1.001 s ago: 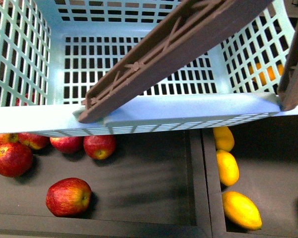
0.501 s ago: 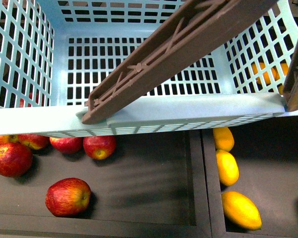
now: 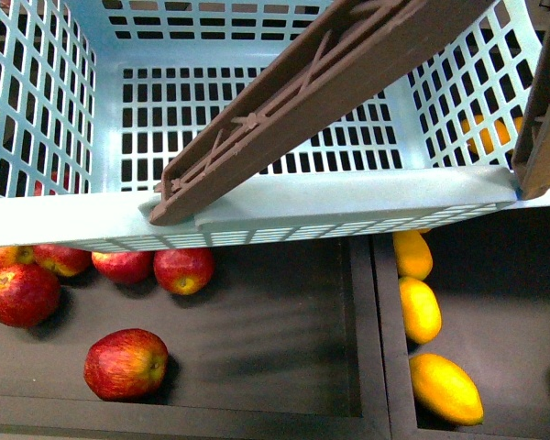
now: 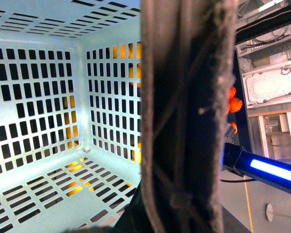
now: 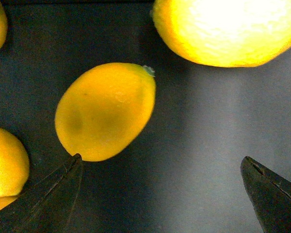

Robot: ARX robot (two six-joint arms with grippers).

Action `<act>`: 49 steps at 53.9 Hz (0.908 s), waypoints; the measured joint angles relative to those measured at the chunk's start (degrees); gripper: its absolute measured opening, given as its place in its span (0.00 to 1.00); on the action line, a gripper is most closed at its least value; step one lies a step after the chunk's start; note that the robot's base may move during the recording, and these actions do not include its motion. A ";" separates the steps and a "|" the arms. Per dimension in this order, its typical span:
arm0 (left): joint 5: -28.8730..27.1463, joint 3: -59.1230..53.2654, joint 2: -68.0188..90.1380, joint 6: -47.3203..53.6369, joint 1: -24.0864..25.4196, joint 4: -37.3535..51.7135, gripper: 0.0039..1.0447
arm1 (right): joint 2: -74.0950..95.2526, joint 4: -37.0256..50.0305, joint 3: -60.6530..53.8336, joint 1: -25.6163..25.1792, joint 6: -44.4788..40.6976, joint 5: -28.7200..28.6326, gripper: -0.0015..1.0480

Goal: Pick lemon and mango into basket

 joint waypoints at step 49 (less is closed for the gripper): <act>0.09 0.00 0.00 0.00 0.00 0.00 0.04 | 13.25 -7.39 20.31 2.19 2.93 2.12 0.92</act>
